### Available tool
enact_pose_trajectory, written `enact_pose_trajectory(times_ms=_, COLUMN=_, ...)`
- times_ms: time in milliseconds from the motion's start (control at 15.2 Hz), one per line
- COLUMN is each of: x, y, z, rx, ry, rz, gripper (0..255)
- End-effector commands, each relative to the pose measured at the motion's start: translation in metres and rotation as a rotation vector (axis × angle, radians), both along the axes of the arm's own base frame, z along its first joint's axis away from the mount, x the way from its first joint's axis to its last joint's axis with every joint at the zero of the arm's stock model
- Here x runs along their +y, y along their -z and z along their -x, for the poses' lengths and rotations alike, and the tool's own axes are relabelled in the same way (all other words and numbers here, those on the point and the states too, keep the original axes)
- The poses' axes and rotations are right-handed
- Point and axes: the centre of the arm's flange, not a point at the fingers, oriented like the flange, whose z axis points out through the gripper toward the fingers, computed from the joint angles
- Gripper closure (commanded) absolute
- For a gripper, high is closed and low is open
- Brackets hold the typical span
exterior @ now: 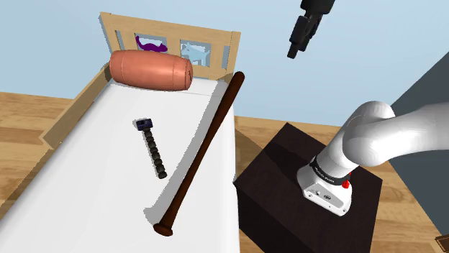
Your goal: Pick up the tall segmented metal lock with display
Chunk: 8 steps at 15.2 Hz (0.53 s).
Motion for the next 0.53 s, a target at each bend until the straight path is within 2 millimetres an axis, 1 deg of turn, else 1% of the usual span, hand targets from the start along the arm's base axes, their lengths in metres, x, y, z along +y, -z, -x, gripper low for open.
enact_pose_trajectory(times_ms=0, x=0.0, y=0.0, z=0.0, rx=0.0, ry=0.0, rz=0.0, gripper=0)
enact_pose_trajectory(times_ms=462, x=0.065, y=0.057, z=-0.032, rx=-0.014, ry=0.062, rz=0.011, gripper=0)
